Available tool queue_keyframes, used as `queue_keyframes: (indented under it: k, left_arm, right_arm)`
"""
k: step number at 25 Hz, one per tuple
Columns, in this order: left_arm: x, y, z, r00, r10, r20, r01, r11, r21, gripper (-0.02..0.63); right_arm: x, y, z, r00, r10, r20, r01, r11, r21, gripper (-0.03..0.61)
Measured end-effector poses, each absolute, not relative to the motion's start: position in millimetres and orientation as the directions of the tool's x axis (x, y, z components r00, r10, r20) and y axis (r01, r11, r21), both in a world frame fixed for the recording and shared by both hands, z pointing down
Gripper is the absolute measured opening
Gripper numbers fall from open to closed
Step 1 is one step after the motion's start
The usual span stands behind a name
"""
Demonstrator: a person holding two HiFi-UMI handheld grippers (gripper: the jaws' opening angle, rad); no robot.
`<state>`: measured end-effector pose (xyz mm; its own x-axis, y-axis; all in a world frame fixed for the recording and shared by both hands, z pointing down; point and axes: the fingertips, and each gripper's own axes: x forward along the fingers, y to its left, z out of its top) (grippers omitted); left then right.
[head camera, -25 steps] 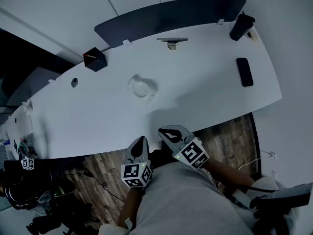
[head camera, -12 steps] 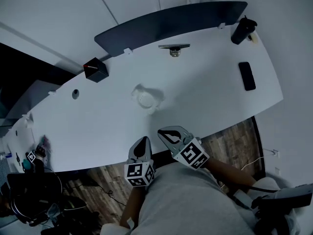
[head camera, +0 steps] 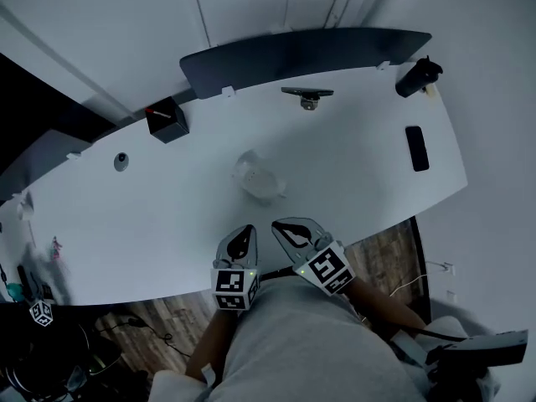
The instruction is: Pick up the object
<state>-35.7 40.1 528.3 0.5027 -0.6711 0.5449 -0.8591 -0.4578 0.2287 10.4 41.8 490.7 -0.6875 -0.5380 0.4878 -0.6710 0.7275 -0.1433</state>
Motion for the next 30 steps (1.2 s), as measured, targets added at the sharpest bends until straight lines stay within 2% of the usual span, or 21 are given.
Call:
queue_keyframes:
  k: [11, 20, 25, 30]
  left_arm:
    - [-34, 8, 536, 0.592, -0.610, 0.527, -0.793, -0.557, 0.247, 0.002]
    - [-30, -7, 543, 0.538, -0.640, 0.548, -0.836, -0.487, 0.252, 0.002]
    - [-28, -7, 552, 0.489, -0.638, 0.595, -0.855, -0.488, 0.179, 0.002]
    - [-28, 0, 559, 0.476, -0.618, 0.626, -0.855, -0.492, 0.164, 0.002]
  right_arm:
    - [21, 27, 501, -0.567, -0.577, 0.588, -0.754, 0.650, -0.090, 0.002]
    - [40, 27, 515, -0.570, -0.496, 0.655, -0.702, 0.708, -0.075, 0.002]
    - [43, 17, 523, -0.584, -0.470, 0.662, -0.676, 0.733, -0.076, 0.002]
    - [42, 10, 527, -0.619, -0.429, 0.658, -0.662, 0.735, -0.143, 0.002]
